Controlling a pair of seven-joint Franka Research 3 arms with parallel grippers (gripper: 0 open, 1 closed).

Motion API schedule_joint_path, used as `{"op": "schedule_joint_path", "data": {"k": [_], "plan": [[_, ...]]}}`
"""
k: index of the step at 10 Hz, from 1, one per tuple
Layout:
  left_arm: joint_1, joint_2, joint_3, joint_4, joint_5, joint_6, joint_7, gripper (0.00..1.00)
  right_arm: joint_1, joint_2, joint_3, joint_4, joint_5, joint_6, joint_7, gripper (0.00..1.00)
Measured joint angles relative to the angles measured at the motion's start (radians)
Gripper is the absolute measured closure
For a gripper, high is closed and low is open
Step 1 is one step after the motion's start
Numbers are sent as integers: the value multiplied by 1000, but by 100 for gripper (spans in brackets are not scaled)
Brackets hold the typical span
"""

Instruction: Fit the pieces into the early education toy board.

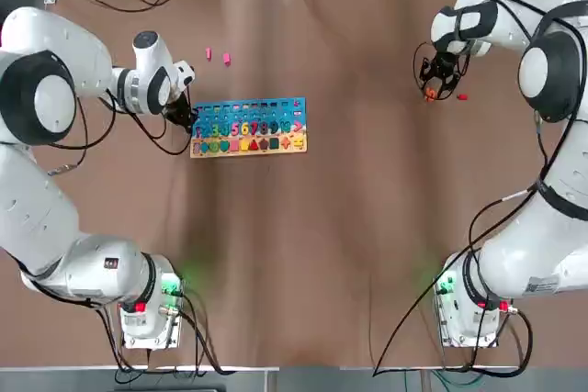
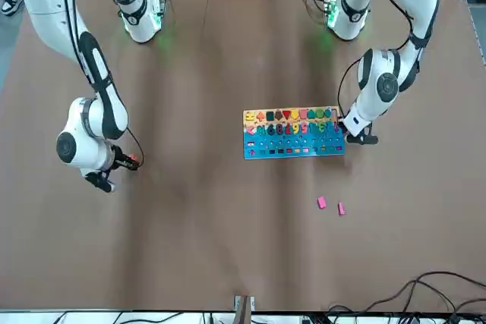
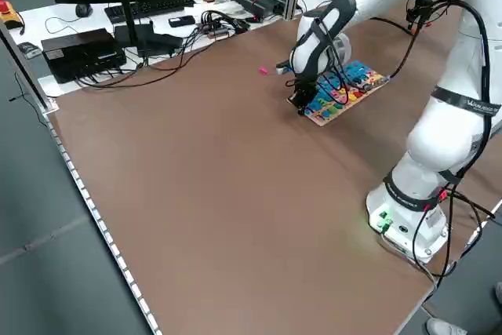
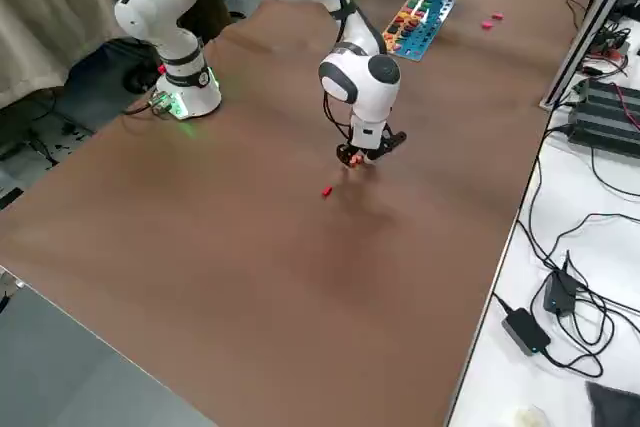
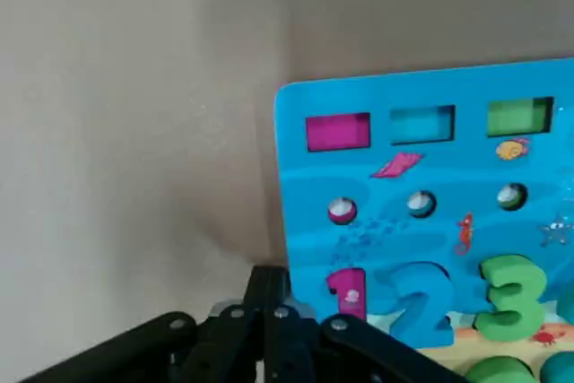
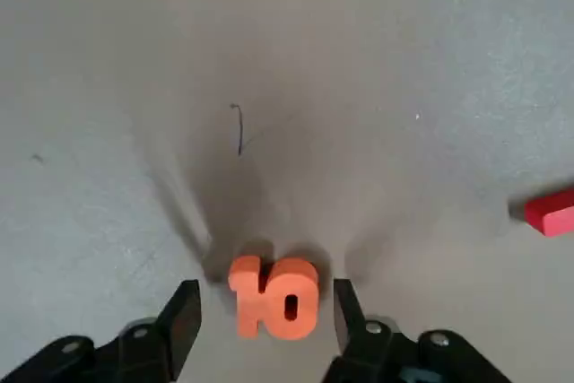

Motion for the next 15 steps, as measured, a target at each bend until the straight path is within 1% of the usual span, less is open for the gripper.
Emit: {"op": "schedule_joint_path", "data": {"k": [3, 8, 11, 13, 15], "plan": [[-1, 5, -9, 2, 0, 6, -32, 99, 0, 3, 0, -4, 0, 0, 0, 35], [-4, 10, -55, 10, 0, 10, -118, 99, -1, 3, -1, -5, 0, 0, 0, 37], [-5, 16, -103, 16, 0, 11, -188, 99, -2, 3, -2, -4, 0, -9, -7, 41], [-7, 35, -143, 38, 0, 11, -257, 99, -3, 3, -2, -3, 0, -14, -10, 42], [-9, 51, -167, 60, 0, 11, -299, 99, -3, 3, -2, -3, 0, -15, -12, 42]]}}
